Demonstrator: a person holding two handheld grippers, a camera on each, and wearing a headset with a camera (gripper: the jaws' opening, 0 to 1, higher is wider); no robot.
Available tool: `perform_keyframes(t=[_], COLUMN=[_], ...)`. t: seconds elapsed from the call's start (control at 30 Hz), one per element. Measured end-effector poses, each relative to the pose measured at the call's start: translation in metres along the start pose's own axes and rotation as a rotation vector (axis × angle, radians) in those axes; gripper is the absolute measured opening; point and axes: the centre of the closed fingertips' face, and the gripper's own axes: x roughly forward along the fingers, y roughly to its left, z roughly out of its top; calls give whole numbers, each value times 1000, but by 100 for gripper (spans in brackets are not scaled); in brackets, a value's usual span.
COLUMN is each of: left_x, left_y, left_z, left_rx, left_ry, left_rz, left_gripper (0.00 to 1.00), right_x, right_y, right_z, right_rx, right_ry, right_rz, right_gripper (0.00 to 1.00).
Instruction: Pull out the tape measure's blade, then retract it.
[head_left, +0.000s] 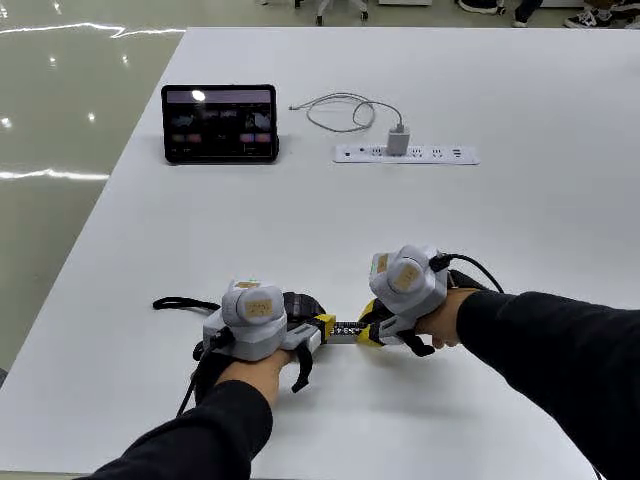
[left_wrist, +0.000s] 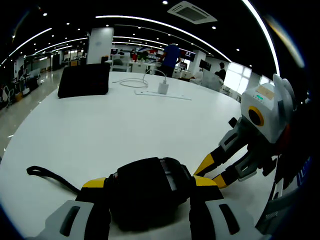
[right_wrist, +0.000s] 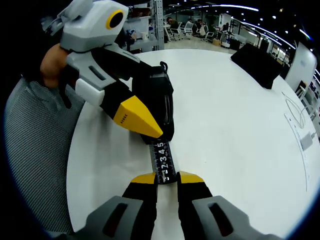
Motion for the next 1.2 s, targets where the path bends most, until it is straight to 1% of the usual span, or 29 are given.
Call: perform_keyframes(t=[0.4,0.47,0.53,0.63,0.9,1.2], left_x=[0,0,0,-1,-1,0], left_y=[0,0,0,0,0,0], left_z=[0,0,0,1,0,0], left_rx=[-4,-3,-5,-8,-10,-9], left_ry=[3,2,2,2,3,5], left_rz=[-7,-7,-7,-9,-9,-16], left_gripper=[60,60,60,60,60,60], right_x=[7,8,8,10,16,19], right_y=[5,5,5,6,9,11], right_z=[13,14,15,19,29,33], right_rx=[-1,10,0,9,-20,-50], right_ry=[-16,-19,-22,-39,-43,-26], right_rz=[13,15,15,13,19,38], right_gripper=[10,10,10,10,11,11])
